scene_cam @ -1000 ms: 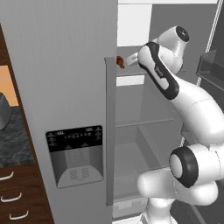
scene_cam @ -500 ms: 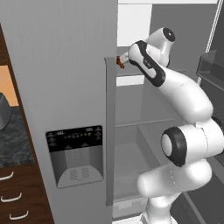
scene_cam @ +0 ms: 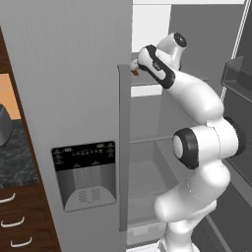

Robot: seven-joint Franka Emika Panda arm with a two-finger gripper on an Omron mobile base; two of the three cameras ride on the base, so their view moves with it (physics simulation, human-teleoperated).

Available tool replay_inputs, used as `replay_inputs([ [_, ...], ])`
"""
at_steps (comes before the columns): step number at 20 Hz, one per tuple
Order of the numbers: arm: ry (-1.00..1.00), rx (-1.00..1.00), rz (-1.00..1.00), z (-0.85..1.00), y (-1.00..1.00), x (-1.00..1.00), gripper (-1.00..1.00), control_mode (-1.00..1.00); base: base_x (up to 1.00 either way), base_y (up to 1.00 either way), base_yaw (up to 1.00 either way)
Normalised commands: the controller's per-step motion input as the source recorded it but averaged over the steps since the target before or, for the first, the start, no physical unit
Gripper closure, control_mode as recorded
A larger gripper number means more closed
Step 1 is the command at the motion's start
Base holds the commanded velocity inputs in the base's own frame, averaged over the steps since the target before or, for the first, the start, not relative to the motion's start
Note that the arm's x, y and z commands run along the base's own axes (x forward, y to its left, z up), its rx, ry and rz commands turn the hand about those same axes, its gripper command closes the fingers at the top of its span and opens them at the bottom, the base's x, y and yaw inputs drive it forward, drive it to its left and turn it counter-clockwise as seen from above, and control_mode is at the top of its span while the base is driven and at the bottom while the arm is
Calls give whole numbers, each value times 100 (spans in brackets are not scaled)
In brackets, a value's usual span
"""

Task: Place one cucumber and one chicken drumstick in each tupperware on the nearby counter, to pack two identical lunches.

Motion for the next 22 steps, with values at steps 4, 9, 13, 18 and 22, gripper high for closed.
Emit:
replay_inputs([
  [4,0,-3,1,-12,16,34,-100,-100,0,0,0],
  [9,0,-11,-3,-35,-26,0,-100,-100,0,0,0],
  [13,0,-11,-1,-19,-45,0,-100,-100,0,0,0],
  [18,0,-6,0,0,-51,-2,-100,-100,0,0,0],
  [22,-3,-3,0,4,-39,-19,-100,-100,0,0,0],
])
